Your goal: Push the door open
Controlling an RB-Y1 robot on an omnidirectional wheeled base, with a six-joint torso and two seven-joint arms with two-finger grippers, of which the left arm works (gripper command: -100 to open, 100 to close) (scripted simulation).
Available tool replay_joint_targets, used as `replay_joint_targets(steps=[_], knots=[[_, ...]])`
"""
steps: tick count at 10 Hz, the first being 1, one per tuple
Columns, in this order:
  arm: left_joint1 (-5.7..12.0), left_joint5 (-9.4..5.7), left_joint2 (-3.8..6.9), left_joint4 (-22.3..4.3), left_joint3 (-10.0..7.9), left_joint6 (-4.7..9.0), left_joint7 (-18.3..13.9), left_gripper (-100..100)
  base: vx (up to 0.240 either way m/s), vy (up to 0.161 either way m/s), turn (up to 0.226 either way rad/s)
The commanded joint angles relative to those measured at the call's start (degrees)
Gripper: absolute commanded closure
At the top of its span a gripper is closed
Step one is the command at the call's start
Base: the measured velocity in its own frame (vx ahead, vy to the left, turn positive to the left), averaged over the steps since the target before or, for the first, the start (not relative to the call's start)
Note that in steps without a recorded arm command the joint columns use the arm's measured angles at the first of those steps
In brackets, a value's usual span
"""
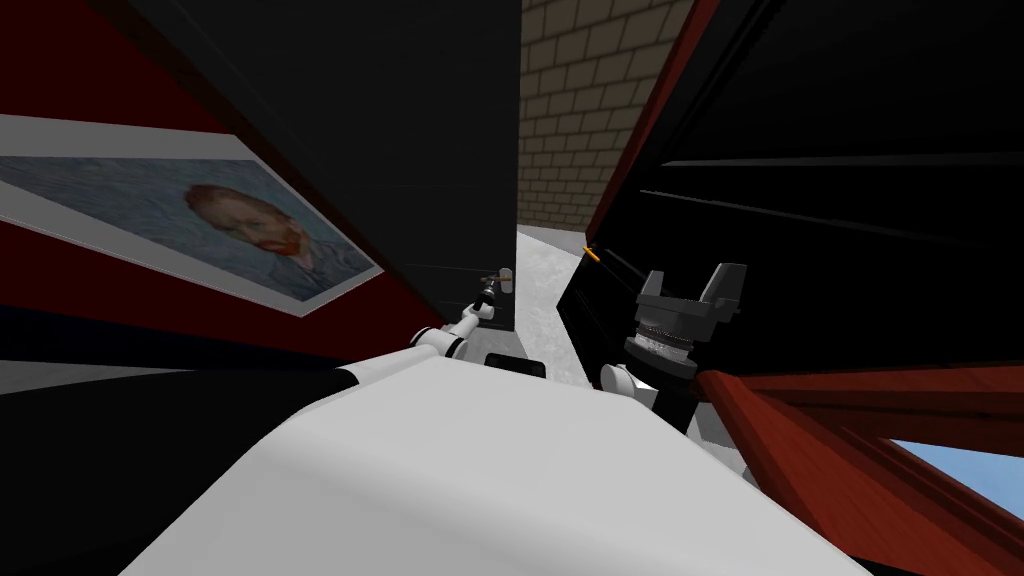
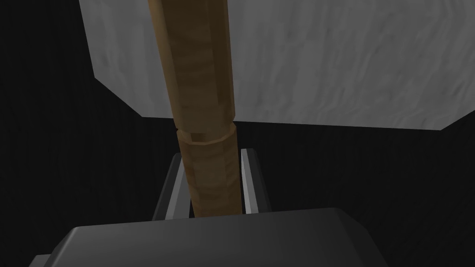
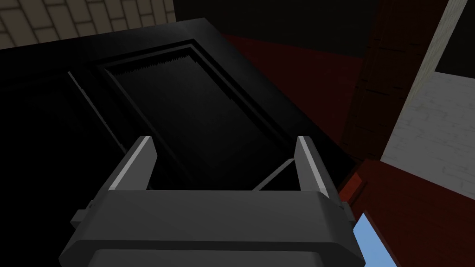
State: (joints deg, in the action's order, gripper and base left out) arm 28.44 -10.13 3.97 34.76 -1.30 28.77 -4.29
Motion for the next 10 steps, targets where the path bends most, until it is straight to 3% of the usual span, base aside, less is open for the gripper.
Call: replay_joint_targets(steps=[1,7,9,10], knots=[[0.52,-0.16,0.75,-1.65,-0.47,1.07,-0.14,100,-0.011,0.008,-0.006],[0.30,-1.58,2.16,-1.92,-3.84,1.12,1.01,100,0.138,-0.104,0.065],[0.30,-1.58,2.16,-1.92,-3.84,1.12,1.01,100,0.078,-0.052,0.030],[0.22,-2.14,2.56,-2.02,-5.15,1.13,1.47,100,0.122,-0.079,0.052]])
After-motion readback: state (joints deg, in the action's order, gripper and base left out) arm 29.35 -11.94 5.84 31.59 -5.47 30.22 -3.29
